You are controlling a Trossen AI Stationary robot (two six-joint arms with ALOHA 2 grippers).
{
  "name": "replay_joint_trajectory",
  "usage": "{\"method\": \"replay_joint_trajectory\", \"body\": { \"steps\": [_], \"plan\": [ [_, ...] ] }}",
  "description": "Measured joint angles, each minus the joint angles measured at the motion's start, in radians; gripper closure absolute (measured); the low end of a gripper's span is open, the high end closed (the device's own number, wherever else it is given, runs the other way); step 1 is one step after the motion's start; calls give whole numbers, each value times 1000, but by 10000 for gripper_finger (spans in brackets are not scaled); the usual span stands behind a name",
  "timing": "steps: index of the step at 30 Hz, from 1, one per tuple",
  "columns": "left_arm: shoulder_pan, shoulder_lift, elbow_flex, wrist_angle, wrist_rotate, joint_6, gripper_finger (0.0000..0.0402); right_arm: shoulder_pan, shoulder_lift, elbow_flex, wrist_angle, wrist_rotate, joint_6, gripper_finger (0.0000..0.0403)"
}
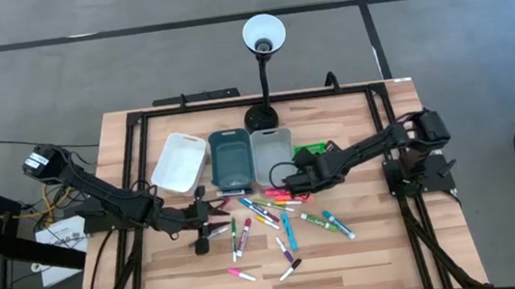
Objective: Pick & Place Markers
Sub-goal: Put the top small pink highlighter pen into the green bin, then put the small dark blue marker pen into the gray bin
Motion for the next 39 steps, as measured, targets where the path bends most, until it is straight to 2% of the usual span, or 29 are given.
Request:
{"method": "replay_joint_trajectory", "body": {
  "steps": [5, 11, 17, 26, 31, 36, 39],
  "plan": [
    [21, 0, 0, 0, 0, 0, 295, -23, 39, 0, 3, -18, -13, 371],
    [37, 0, 0, 0, 0, 0, 295, -40, 55, 0, 3, -136, -13, 322],
    [41, 0, 0, 0, 5, 0, 295, -34, 37, 7, -5, -135, -31, 283],
    [41, 1, 0, -17, 151, -40, 295, 30, 32, 187, -125, -157, -91, 256],
    [41, 5, 0, -151, 161, -130, 295, 84, 30, 304, -139, -155, -108, 260],
    [40, 5, 0, -329, 228, -277, 295, 144, 30, 332, 0, -157, -247, 271],
    [27, 5, -2, -377, 271, -345, 296, 166, 36, 332, 98, -157, -316, 277]
  ]
}}
